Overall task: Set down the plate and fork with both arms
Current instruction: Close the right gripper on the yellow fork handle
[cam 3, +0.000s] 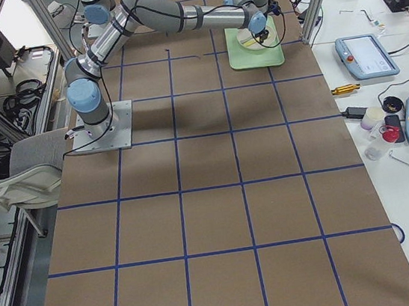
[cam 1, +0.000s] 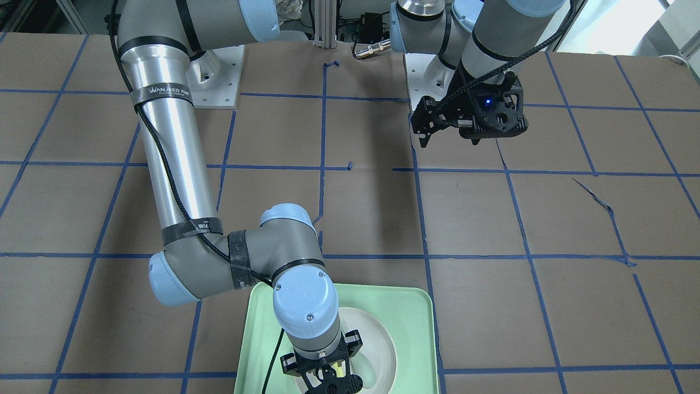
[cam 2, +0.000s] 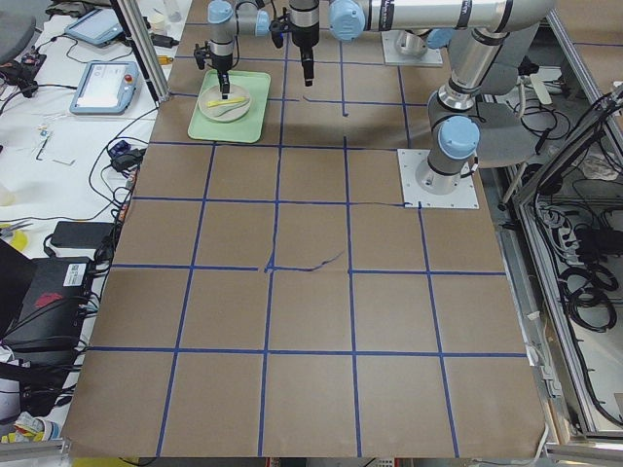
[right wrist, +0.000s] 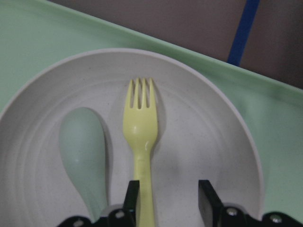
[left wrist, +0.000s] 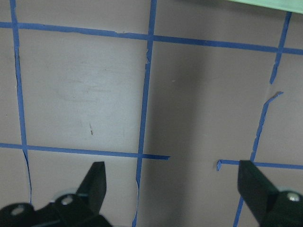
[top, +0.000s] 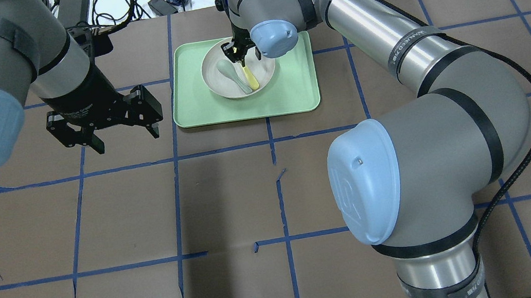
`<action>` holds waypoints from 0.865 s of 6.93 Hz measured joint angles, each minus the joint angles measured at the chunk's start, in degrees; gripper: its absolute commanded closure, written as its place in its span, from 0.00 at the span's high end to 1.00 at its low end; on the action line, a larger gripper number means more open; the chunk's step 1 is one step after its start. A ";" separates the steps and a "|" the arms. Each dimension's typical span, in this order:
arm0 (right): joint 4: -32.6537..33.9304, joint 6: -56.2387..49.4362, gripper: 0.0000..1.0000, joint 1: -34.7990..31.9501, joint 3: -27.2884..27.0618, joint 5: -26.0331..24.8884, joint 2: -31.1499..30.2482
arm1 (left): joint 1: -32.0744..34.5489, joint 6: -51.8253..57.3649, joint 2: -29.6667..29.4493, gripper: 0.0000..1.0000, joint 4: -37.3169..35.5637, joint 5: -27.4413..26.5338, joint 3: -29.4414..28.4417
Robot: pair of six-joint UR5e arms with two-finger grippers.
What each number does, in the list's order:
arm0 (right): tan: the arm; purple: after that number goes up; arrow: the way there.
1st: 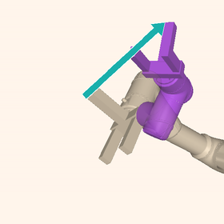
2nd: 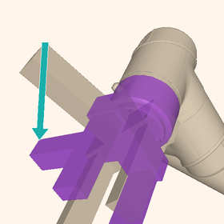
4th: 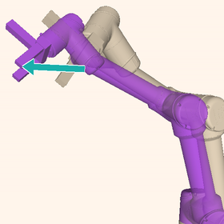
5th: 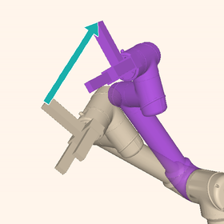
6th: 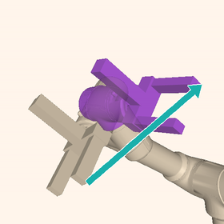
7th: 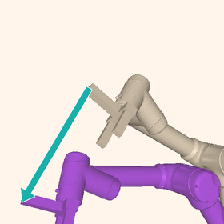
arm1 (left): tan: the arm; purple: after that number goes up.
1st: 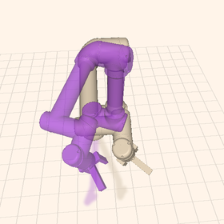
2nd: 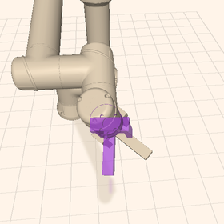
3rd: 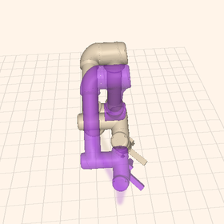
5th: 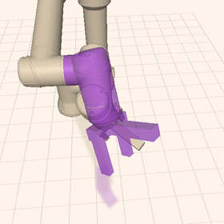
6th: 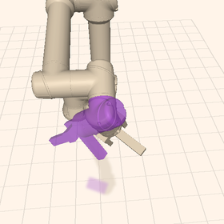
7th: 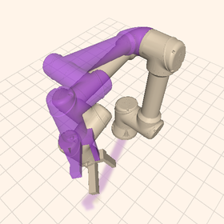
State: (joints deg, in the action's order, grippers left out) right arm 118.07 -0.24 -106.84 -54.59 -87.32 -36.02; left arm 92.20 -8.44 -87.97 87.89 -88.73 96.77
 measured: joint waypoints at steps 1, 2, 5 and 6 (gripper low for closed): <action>-0.02 0.10 0.52 -0.03 -0.57 0.10 -0.06 | 0.00 0.00 -0.03 1.00 -0.18 0.00 0.00; -0.03 0.18 0.51 -0.06 -0.94 0.10 -0.15 | 0.00 -0.02 -0.09 1.00 -0.63 0.02 0.00; -0.02 0.89 0.47 -0.54 -1.32 0.18 -0.05 | 0.00 -0.05 -0.20 1.00 -1.28 0.03 0.00; 0.03 1.17 0.44 -0.81 -1.52 0.20 0.05 | 0.00 -0.06 -0.23 1.00 -1.31 0.04 0.00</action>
State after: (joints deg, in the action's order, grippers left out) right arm 118.10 0.93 -107.65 -56.11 -87.11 -35.97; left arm 92.20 -8.50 -88.21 86.58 -88.69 96.77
